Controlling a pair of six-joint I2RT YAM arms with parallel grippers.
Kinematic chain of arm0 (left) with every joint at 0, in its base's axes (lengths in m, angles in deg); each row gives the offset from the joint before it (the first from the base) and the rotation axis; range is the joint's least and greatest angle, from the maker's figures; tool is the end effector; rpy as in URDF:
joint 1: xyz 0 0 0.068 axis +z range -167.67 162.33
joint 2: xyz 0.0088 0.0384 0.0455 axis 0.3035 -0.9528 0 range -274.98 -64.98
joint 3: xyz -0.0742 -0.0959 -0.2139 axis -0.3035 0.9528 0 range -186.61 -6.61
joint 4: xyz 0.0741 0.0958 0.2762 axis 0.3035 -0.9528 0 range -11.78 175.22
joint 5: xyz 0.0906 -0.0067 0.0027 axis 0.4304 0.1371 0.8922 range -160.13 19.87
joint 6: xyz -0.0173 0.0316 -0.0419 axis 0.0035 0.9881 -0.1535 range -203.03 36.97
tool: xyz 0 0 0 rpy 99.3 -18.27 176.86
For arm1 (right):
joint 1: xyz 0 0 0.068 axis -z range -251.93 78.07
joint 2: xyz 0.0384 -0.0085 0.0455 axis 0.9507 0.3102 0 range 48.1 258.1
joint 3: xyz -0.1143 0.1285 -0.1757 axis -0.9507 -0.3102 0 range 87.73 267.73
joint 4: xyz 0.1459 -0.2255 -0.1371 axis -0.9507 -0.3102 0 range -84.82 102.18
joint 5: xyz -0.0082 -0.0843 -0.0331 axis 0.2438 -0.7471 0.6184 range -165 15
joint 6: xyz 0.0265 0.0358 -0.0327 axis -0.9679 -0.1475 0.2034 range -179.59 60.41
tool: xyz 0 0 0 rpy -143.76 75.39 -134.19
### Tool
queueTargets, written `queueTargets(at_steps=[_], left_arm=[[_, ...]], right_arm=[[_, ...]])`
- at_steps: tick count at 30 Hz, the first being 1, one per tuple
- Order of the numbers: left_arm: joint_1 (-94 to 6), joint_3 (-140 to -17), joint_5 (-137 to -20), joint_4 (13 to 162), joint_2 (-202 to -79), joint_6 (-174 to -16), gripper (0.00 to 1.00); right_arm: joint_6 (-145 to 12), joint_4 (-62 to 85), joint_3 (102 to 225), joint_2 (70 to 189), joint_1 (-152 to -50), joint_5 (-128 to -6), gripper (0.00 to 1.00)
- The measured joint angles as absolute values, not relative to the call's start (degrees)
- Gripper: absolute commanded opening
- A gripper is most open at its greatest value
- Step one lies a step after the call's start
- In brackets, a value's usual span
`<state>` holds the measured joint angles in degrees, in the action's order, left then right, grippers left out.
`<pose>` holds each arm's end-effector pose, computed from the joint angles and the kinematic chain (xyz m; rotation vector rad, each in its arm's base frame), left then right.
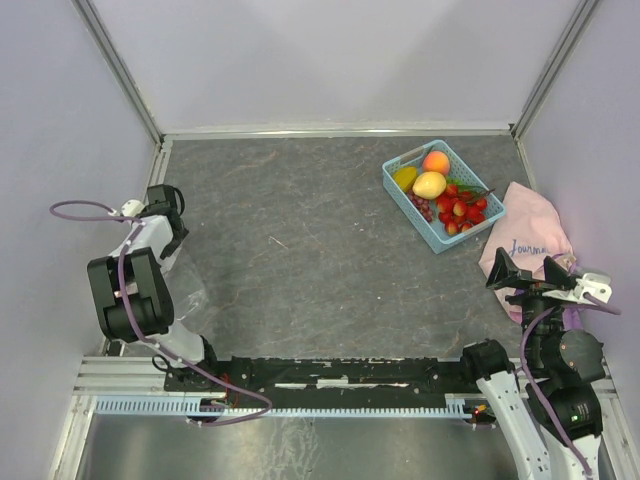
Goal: Place the food in the zip-top bag and seal the zipper
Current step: Move the zipper food storage bag to the center of the board.
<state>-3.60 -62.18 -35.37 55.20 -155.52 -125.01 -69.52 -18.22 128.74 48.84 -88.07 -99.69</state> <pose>0.3212 0.1026 0.1389 -1.3329 2.1337 0.6282 0.0726 0.0045 0.3667 0.2815 1.3864 0.0753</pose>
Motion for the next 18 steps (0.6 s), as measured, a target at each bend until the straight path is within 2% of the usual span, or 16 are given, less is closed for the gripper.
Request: queueTargets(at_steps=[4,9,18], left_arm=[[-3.32,-62.16,-38.71,57.78,-156.87,-125.40,0.74],[-3.34,-61.24,-43.87,61.93,-159.04,-125.40,0.46],[-4.65,-60.19,-52.38,66.91,-161.40,-124.68,0.04]], right_arm=[[-69.50,-18.19,128.72,48.84,-88.13,-99.69,0.99],[-69.30,-18.22,128.72,48.81,-88.33,-99.69,0.99],[-69.13,-18.17,128.72,48.81,-88.40,-99.64,0.99]])
